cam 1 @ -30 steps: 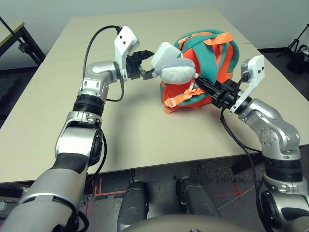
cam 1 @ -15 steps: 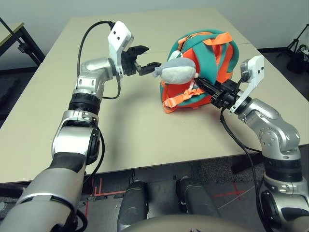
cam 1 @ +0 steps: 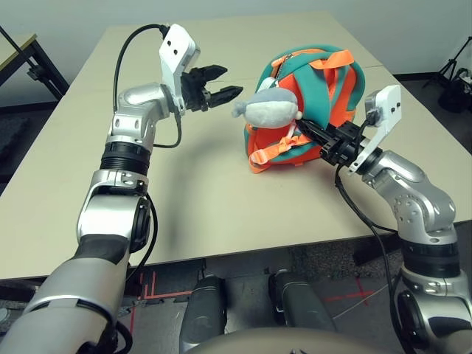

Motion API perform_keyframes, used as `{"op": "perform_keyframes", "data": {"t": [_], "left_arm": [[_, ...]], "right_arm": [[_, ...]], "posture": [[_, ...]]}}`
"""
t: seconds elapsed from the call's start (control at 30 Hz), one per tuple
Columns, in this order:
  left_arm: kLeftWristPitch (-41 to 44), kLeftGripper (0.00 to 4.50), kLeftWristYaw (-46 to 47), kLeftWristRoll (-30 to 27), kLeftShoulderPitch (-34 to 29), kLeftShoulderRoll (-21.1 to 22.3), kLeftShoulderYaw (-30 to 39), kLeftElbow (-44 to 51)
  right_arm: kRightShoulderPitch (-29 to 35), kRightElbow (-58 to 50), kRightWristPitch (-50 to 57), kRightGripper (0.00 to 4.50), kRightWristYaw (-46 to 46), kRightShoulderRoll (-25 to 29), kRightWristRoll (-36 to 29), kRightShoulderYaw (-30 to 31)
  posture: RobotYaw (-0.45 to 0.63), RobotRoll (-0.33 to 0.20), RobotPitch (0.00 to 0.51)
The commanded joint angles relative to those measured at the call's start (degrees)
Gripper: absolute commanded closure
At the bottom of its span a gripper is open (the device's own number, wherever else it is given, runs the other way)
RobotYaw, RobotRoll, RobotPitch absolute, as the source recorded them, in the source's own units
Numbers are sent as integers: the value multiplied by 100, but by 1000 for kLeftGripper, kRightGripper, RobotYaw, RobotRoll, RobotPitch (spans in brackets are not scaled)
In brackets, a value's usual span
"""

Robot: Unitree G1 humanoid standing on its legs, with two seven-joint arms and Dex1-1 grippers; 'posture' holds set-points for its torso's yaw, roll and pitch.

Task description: Put the pencil case into the backpack and zip it.

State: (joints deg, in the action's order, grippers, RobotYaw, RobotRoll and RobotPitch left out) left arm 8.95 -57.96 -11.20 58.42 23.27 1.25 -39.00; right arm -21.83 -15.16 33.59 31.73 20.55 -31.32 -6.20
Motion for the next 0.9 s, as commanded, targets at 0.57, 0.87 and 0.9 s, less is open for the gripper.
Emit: {"op": "perform_keyframes", "data": {"t": [0.57,0.87,0.9], "left_arm": [[-118,4500,11,13,-122,-669,-150,-508],[-492,4500,78,105,189,-972,-170,-1293],[-522,4500,80,110,212,-1012,-173,-1353]], "right_arm": [[-27,-75,-101,4216,-10,-43,-18,91],[-39,-90,-117,4216,-21,-31,-19,84],[-37,-93,-119,4216,-22,-30,-19,85]], "posture": [[-185,0,93],[-193,0,86],[-193,0,86]]}}
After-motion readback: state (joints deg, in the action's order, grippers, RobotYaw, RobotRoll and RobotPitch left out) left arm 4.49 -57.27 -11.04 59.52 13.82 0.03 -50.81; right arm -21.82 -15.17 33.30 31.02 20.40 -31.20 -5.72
